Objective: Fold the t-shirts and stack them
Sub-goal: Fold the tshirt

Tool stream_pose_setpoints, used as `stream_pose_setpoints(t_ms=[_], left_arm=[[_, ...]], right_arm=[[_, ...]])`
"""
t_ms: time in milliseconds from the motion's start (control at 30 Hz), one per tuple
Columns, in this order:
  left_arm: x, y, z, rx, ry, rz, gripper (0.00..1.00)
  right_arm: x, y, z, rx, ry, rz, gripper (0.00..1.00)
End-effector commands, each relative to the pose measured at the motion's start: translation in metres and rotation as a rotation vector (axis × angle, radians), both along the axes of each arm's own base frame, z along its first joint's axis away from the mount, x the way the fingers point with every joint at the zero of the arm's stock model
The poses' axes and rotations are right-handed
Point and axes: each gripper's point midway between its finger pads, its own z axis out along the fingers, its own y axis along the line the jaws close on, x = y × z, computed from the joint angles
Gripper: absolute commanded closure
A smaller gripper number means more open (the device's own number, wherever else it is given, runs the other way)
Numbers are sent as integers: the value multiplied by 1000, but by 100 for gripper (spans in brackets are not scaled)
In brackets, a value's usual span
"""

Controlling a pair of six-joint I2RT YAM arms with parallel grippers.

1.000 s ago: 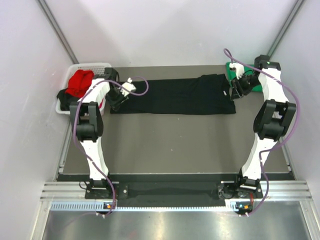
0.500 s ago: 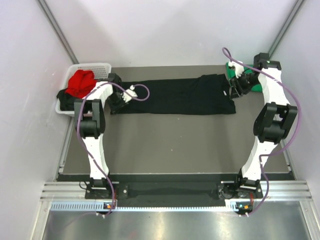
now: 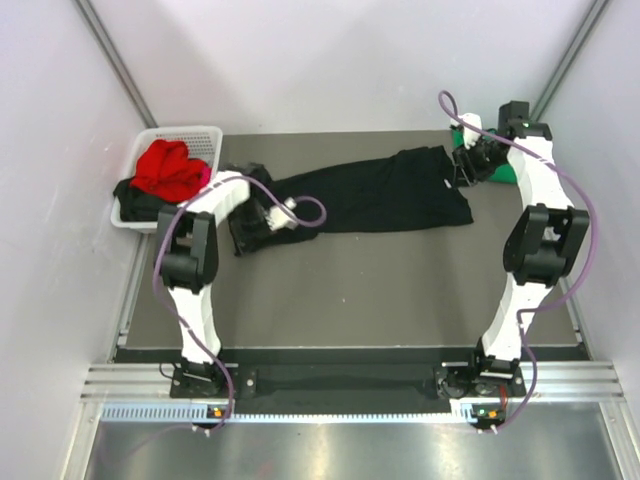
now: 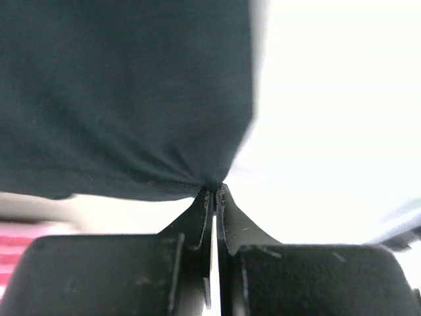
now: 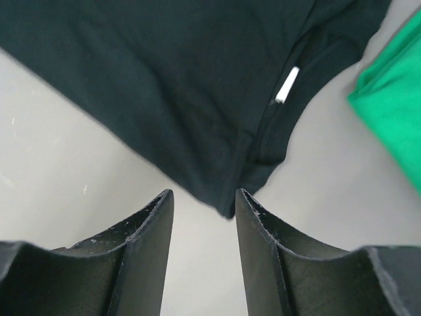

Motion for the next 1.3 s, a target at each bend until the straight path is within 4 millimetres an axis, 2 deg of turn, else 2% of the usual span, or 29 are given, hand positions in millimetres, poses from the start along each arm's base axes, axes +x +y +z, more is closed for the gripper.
stream_pose_setpoints(t_ms=[0,67,100,167,233,267,367,400,500,567,633,767,867,933,1000,1033,1067,1133,1167,1200,1233,1267], left_arm=[[-87,-38,52,-9,125,-75,100],[-127,-47,57,6,210,-75,100],[-142,-58,60,11,230,-110,100],[-173,-62,67,26,266,-110,100],[-195,-66,71,53,270,-152,100],[-200,-65,72,69,261,-143,100],[-212,-64,81,78,207,-138,100],[-217,-67,87,57,178,-153,100],[-223,-72,91,54,147,-198,100],[-225,-73,89,70,154,-234,100],[-229,-80,87,53,183,-241,94],[-266,-106,88,-26,266,-287,85],[-278,-107,87,-28,286,-326,76],[-275,-110,88,-36,275,-352,74],[-265,-115,92,-33,236,-379,67],[-249,-124,100,-46,173,-415,66],[-226,-117,104,22,86,-436,65],[-187,-126,102,24,-22,-458,64],[-169,-122,99,28,-47,-411,64],[-159,-124,88,44,-20,-390,64],[-147,-129,88,36,-30,-360,65],[-146,-133,84,11,9,-334,66]], right_arm=[[22,21,21,21,-121,27,57],[30,33,24,12,-154,64,57],[33,36,21,12,-158,73,57],[44,48,21,16,-186,87,57],[51,54,11,27,-172,80,57],[54,69,13,35,-178,101,57],[56,83,-5,21,-142,110,56],[57,84,-16,0,-127,114,56],[63,91,-33,-23,-107,106,57],[69,98,-37,6,-100,79,56],[74,102,-39,11,-93,65,56],[81,106,-36,-7,-97,57,56],[84,102,-27,-29,-117,51,56],[83,100,-21,-36,-131,52,56],[84,101,-16,-39,-140,40,55],[85,99,-17,-54,-143,26,55],[87,102,-20,-59,-145,20,55],[91,97,-25,-85,-146,-10,55],[92,99,-34,-82,-129,-20,55],[92,99,-38,-83,-120,-27,55],[92,97,-41,-94,-115,-42,55],[91,98,-49,-96,-102,-58,55]])
